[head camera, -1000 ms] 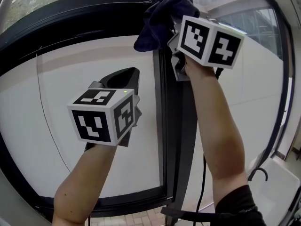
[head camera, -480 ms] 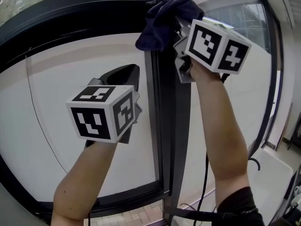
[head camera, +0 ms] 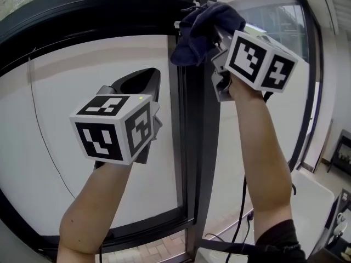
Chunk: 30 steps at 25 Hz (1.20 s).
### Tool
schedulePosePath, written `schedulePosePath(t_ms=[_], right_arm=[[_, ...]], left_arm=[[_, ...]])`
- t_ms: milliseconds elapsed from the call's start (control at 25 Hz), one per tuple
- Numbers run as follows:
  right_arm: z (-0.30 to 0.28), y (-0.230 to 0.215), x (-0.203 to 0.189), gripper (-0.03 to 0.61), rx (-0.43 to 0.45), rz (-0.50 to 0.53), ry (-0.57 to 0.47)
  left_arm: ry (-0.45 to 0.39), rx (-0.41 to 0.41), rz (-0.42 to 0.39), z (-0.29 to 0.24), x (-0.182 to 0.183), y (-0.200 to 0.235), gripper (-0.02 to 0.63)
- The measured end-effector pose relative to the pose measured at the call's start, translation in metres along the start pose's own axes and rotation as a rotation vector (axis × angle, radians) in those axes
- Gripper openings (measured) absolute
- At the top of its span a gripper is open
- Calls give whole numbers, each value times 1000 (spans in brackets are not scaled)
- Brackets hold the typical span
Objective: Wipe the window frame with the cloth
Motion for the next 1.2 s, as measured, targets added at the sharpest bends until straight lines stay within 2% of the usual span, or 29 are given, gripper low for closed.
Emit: schedulePosePath(t_ms=[120,280,480,720,920,1080,1200], right_arm=[[-3,-1,-5,51,-19,15,9],[-17,5,-28,52,5,4,33],[-29,9,-39,51,-19,66,31],[-29,13,-43,51,4,78,69],[-18,19,-58,51,4,78,96],[-11,23,-65,51,0,75,108],[-3,25,-71,51,-20,71,90]], left_arm=[[7,-11,7,2,-2,-2,-6],[27,1,0,3,-18,9,-6],[52,16,36,5,-36,29,-6],[76,14,1,10,-53,40,-6],[102,7,32,14,-72,41,-6],[110,-14,104,17,-78,36,-6],[113,-15,83,21,-81,32,-6]])
Point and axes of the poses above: the fingertips, and each gripper's own axes: z backward along the fingers, y to its left, x out of its top, the point moved 4 cm from there along z, backward along the fingers, and after that the axes turned 8 degrees about x, right-handed, at the moved point
